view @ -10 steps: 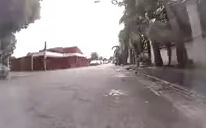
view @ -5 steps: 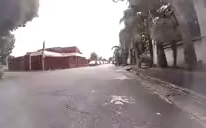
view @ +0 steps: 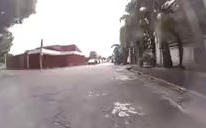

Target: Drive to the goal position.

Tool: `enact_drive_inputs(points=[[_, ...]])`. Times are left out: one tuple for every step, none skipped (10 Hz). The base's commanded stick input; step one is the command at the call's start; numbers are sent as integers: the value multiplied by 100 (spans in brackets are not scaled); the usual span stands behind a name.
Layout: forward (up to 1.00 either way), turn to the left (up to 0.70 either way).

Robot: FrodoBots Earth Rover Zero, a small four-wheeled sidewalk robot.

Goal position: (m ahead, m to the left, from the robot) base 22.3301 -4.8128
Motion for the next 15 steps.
enact_drive_inputs(points=[[70,0],[70,0],[70,0],[70,0],[70,0],[70,0],[70,0],[70,0],[70,0],[70,0],[70,0],[70,0],[70,0],[70,0],[70,0]])
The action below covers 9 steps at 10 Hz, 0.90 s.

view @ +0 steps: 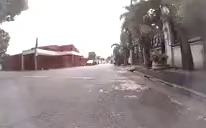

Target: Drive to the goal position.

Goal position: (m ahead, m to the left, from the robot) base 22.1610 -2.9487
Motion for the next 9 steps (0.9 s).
enact_drive_inputs(points=[[70,0],[70,0],[70,0],[70,0],[70,0],[70,0],[70,0],[70,0],[70,0]])
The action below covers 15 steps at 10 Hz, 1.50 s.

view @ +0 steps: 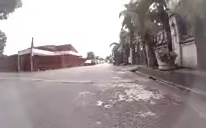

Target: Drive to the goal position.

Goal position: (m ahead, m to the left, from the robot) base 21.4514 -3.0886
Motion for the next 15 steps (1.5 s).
enact_drive_inputs(points=[[70,0],[70,0],[70,0],[70,0],[70,0],[70,0],[70,0],[70,0],[70,0],[70,0],[70,0],[70,0],[70,0],[70,0],[70,0]])
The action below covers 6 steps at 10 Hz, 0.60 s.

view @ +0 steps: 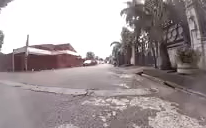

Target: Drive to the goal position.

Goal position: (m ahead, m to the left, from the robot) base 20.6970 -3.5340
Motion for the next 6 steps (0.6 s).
enact_drive_inputs(points=[[70,0],[70,0],[70,0],[70,0],[70,0],[70,0]])
